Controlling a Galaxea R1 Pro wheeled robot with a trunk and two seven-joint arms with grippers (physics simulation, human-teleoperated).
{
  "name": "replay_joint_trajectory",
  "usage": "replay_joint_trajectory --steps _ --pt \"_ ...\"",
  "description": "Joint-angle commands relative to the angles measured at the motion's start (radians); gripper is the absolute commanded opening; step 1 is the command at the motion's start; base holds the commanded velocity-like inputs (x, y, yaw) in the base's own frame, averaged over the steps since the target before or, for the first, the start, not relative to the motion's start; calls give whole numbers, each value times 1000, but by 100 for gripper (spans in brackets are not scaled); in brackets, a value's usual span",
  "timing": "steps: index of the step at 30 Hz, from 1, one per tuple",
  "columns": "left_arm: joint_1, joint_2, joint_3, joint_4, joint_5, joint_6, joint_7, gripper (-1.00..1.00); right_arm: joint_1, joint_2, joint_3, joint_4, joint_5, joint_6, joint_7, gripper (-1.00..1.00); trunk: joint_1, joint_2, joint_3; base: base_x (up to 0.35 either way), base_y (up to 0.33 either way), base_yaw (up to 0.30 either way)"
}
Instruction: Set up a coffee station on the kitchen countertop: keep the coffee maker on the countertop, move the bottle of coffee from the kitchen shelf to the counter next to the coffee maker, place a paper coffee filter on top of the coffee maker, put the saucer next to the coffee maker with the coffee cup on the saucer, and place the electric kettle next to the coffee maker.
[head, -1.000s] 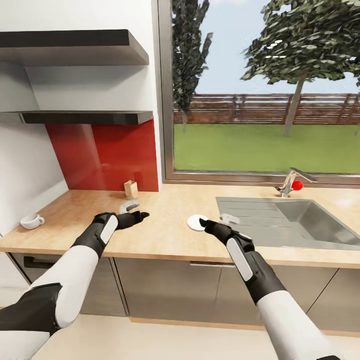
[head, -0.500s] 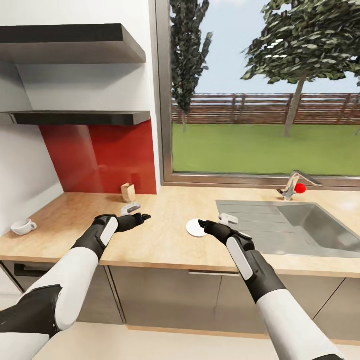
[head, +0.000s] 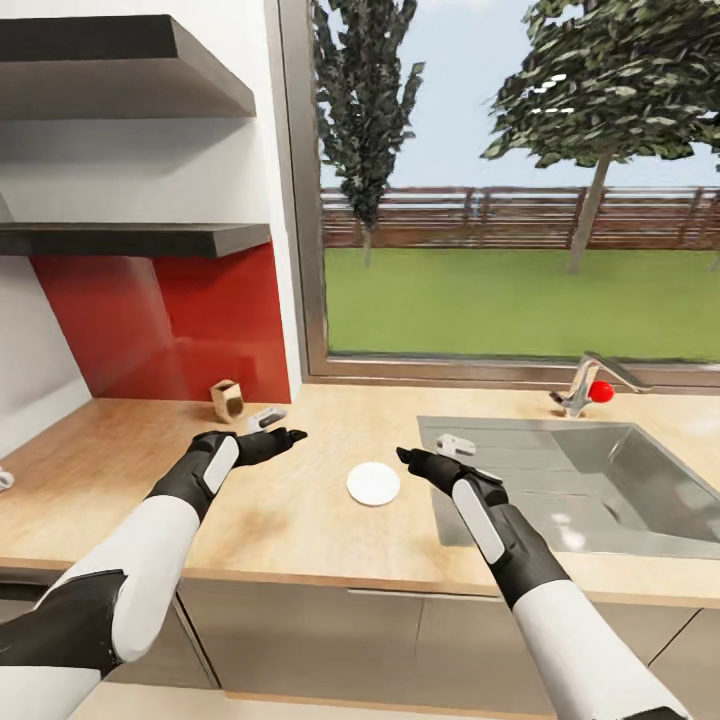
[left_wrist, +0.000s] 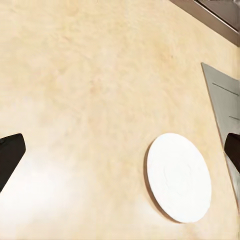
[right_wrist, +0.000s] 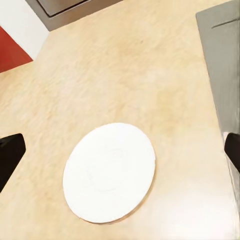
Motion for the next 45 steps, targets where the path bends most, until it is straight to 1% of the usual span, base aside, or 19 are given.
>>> replay_joint_trajectory --steps 1,2,3,5,7,8,16,18,22,26,28,30,31,33,34,37,38,40,45 --pt "-1 -2 8 -1 1 8 -3 100 -1 0 3 11 -11 12 -5 100 1 -2 -2 286 -202 0" --pt "-1 -2 8 -1 2 9 -3 100 -1 1 3 22 -11 30 1 100 1 -2 -2 288 -194 0" --pt "-1 -3 8 1 1 10 -3 100 -1 2 3 41 -12 131 59 100 1 -2 -2 295 -159 0" --pt "-1 -3 8 1 0 12 -1 100 -1 2 3 43 -12 162 96 100 1 -2 -2 296 -140 0" --pt "-1 -3 8 2 0 13 0 100 0 2 2 45 -11 178 114 100 1 -2 -2 296 -112 0" --pt "-1 -12 8 5 0 16 1 100 1 1 2 46 -10 190 125 100 1 -2 -2 104 -27 0" --pt "10 -20 8 6 0 17 1 100 2 1 3 47 -9 194 127 100 1 -2 -2 75 -6 0" --pt "15 -24 8 6 0 17 2 100 3 2 3 47 -10 206 128 100 1 -2 -2 277 -1 0" --pt "23 -27 8 6 0 18 3 100 14 4 3 47 -11 256 128 100 1 -2 -2 286 0 0" --pt "31 -29 8 6 0 18 6 100 25 10 4 47 -12 275 128 100 1 -2 -2 184 0 0" --pt "33 -31 9 19 0 18 9 100 41 16 6 48 -12 278 128 100 1 -2 -2 58 0 0" --pt "34 -32 9 56 1 18 10 100 60 35 6 48 -12 281 128 100 1 -2 -2 12 0 0" --pt "34 -32 9 60 1 18 10 100 63 37 6 48 -12 281 128 100 1 -2 -2 7 0 0" --pt "34 -34 10 82 2 21 8 100 86 51 7 48 -12 281 128 100 1 -2 -2 2 0 0" --pt "34 -35 10 95 8 38 5 100 97 61 7 48 -12 281 128 100 1 -2 -2 0 0 0" --pt "34 -37 11 100 22 69 4 100 111 75 8 48 -12 282 129 100 1 -2 -2 0 0 0" --pt "34 -38 10 101 34 89 2 100 118 83 8 48 -12 297 129 100 1 -2 -2 0 0 0" --pt "34 -38 10 101 42 102 0 100 122 90 8 47 -12 328 129 100 1 -2 -2 0 0 0" --pt "34 -40 10 101 49 118 -2 100 125 94 7 46 -12 346 129 100 1 -2 -2 0 0 0"
